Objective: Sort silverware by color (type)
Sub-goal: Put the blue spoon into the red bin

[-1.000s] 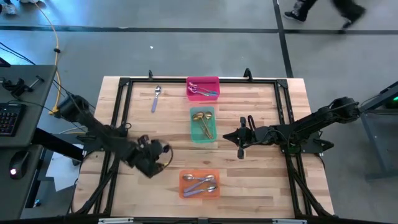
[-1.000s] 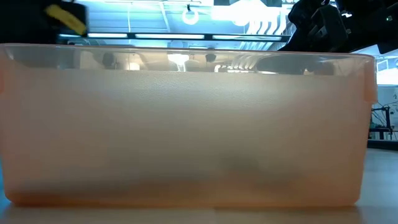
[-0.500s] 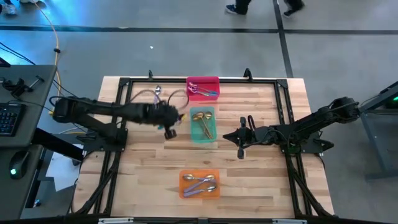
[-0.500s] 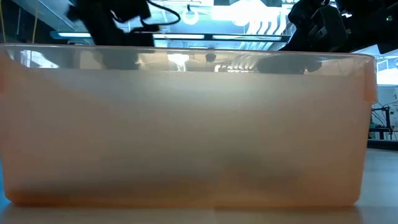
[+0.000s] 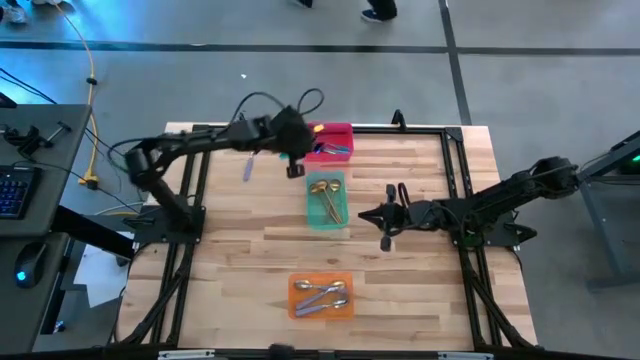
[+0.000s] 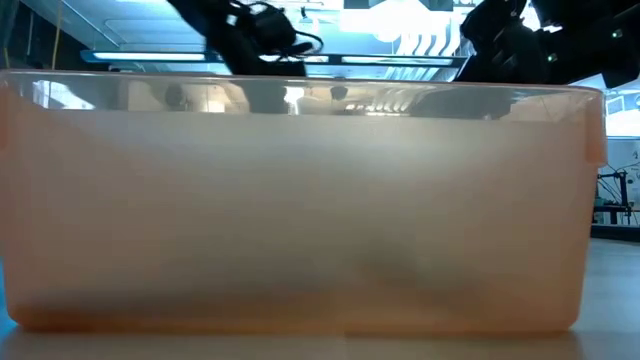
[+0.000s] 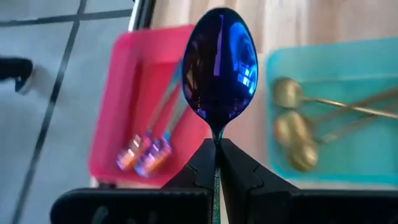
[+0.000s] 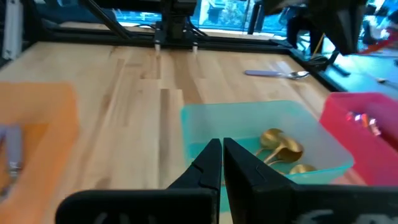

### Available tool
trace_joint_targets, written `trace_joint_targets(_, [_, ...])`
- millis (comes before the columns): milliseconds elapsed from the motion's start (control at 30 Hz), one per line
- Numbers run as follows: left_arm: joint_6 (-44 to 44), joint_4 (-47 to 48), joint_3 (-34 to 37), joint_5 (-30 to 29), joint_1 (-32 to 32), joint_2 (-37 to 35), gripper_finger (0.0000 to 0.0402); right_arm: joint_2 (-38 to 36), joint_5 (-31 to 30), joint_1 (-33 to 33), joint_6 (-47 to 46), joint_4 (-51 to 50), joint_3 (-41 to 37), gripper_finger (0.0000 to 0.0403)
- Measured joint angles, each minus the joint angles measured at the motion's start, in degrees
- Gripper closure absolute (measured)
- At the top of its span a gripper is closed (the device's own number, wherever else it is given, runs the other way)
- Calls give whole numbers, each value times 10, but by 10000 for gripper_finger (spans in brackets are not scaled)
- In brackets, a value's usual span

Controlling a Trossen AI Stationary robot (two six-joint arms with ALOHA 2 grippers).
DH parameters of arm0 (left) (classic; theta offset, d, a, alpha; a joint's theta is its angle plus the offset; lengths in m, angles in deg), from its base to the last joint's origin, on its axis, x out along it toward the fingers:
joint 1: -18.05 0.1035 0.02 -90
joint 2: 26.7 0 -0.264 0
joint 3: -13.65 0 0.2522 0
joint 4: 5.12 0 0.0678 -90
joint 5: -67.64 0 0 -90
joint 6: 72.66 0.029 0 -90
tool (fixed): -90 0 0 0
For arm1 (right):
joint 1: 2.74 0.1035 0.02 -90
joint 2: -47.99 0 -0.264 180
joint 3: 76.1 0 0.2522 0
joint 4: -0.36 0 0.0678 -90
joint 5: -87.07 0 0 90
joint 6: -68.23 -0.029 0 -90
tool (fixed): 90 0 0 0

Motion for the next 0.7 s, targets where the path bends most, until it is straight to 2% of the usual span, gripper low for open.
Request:
trace_joint_targets(300, [110, 57, -199, 34, 42, 164, 401, 0, 0, -63, 57, 9, 0, 402])
trace_joint_targets(433, [128, 58, -272, 43, 50, 221, 401, 0, 10, -96, 55, 9, 0, 402])
trace_joint_targets(700, [153, 57, -338, 54, 62, 299, 401, 0, 13, -120, 57, 5, 0, 402])
